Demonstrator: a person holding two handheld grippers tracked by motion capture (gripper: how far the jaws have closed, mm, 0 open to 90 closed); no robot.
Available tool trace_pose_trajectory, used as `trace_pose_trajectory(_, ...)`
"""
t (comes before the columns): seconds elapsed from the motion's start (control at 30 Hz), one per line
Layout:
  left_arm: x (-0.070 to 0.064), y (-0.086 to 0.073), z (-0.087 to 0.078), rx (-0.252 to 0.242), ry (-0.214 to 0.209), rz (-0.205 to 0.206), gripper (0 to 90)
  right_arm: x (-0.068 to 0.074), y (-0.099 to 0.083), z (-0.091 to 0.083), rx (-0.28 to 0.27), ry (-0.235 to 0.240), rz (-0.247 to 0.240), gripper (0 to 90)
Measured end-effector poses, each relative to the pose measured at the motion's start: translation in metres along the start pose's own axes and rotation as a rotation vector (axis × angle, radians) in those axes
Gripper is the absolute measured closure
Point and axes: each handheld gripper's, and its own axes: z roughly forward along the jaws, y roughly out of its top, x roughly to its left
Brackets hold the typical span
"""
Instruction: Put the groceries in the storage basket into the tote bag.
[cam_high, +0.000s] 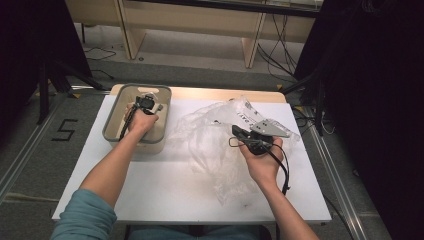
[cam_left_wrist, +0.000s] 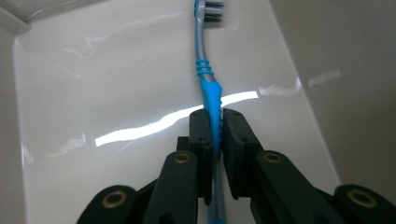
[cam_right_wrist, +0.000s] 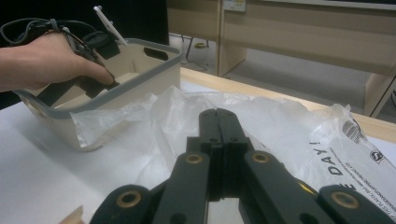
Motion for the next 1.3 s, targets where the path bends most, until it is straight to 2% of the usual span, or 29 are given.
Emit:
trace_pose_trajectory(0.3,0.001,0.000,-0.001,-0.008,-0.007,-0.010,82.4,0.000,0.000,0.000,0.004,-0.003,0.001,90.0)
trace_pose_trajectory(0.57,0.001,0.001,-0.003,-0.039,-0.005,-0.009,82.4,-0.001,0.000,0.000,0.005,-0.004,0.001,90.0)
trace_pose_trajectory(1.3,0.008,0.008,-0.021,-0.102,0.005,-0.021,82.4,0.000,-0.001,0.001,0.005,-0.001,0.000,90.0)
